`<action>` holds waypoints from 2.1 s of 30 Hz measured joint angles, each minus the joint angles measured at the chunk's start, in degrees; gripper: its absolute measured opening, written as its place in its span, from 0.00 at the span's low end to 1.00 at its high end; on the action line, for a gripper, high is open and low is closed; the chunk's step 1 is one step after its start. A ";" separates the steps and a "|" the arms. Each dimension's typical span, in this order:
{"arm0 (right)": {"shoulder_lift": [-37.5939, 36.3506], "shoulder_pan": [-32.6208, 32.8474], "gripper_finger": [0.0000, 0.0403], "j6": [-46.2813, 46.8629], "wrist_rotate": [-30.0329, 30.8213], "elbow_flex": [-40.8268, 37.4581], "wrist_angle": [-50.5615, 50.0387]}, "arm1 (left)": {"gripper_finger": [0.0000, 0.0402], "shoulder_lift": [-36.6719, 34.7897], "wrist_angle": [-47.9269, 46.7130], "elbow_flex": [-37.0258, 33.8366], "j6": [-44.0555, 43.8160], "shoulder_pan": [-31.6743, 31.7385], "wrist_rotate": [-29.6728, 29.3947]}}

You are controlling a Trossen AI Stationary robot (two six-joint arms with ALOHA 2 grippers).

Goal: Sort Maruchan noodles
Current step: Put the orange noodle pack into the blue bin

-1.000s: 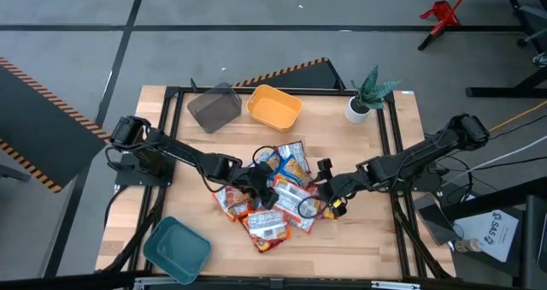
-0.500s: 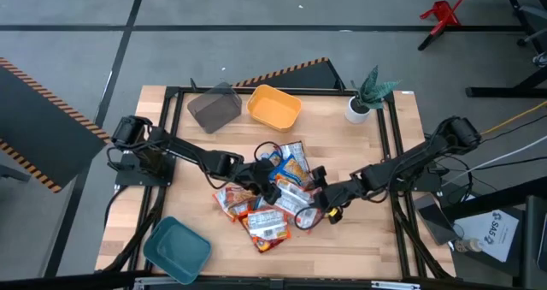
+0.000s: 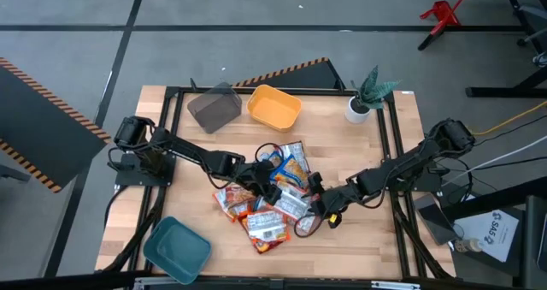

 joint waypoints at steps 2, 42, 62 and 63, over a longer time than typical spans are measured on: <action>1.11 -0.13 0.55 -1.57 0.65 0.00 0.95 | 0.42 0.00 -0.02 0.00 0.13 0.00 -0.18; 3.90 -0.20 0.55 -1.38 7.13 3.58 5.49 | 0.42 -0.02 5.53 -0.02 1.79 0.92 -2.49; 3.84 -0.20 0.55 -1.65 7.67 3.56 5.69 | 0.73 -0.07 4.84 -0.02 4.33 2.51 10.56; 3.82 -0.20 0.55 -1.65 7.88 3.56 5.70 | 0.74 -0.07 4.07 -0.02 3.60 2.36 10.62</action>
